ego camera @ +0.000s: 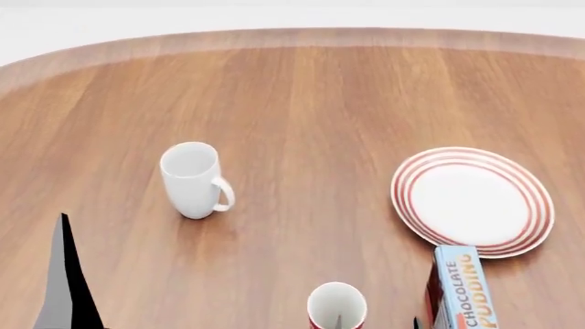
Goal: Pick up the red mug and put it on the plate
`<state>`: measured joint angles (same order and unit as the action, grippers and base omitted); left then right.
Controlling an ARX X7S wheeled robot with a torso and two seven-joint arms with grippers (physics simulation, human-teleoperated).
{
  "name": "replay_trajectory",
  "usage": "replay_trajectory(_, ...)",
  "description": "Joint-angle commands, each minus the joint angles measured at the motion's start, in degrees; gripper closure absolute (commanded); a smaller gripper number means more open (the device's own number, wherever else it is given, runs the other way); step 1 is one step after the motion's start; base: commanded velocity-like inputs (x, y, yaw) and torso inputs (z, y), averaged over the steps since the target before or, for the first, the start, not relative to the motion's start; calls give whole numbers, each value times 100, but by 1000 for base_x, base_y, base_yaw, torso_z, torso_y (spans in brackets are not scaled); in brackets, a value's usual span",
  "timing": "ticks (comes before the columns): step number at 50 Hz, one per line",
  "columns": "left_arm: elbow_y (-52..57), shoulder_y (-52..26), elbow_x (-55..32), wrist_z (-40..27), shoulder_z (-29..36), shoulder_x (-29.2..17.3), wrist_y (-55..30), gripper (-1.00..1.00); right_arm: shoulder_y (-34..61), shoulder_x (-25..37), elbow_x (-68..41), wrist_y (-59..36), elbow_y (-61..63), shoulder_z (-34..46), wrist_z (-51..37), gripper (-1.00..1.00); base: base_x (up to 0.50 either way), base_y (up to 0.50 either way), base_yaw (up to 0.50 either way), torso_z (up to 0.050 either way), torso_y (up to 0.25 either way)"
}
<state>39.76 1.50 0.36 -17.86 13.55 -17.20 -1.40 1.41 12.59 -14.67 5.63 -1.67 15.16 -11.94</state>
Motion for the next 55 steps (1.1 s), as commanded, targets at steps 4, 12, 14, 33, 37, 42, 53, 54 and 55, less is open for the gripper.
replay_trajectory(4,-9,-22,-14,-29,22,-29,-6,-100,4,27,-36,23,-5,24,-23,-100,213,0,0,0,0)
replay_trajectory(12,-18,-53,-29,-43,34,-40,-27,-100,26,37,-50,35,-29,42,-32,-100,212,0,0,0,0)
replay_trajectory(14,-25,-54,-19,-46,54,-41,-22,-100,27,40,-69,42,-32,42,-24,-100,215,0,0,0,0)
replay_trajectory(33,-37,-125,-56,-86,66,-97,-58,-100,14,74,-95,70,-9,94,-73,-100,213,0,0,0,1)
replay_trajectory(37,-46,-138,-64,-94,77,-104,-59,-100,3,82,-100,78,6,103,-88,-100,213,0,0,0,0)
replay_trajectory(42,-52,-168,-87,-98,76,-115,-78,-100,18,85,-108,97,-28,115,-91,-100,213,0,0,0,0)
replay_trajectory(53,-18,-128,-68,-139,112,-140,-65,-100,19,122,-124,43,28,148,-130,-100,212,0,0,0,0)
replay_trajectory(54,-5,-109,-64,-145,116,-144,-56,-100,24,118,-120,72,-9,151,-123,-100,211,0,0,0,0)
replay_trajectory(55,0,-105,-62,-150,117,-146,-56,-100,33,115,-122,88,-35,153,-118,-100,211,0,0,0,0)
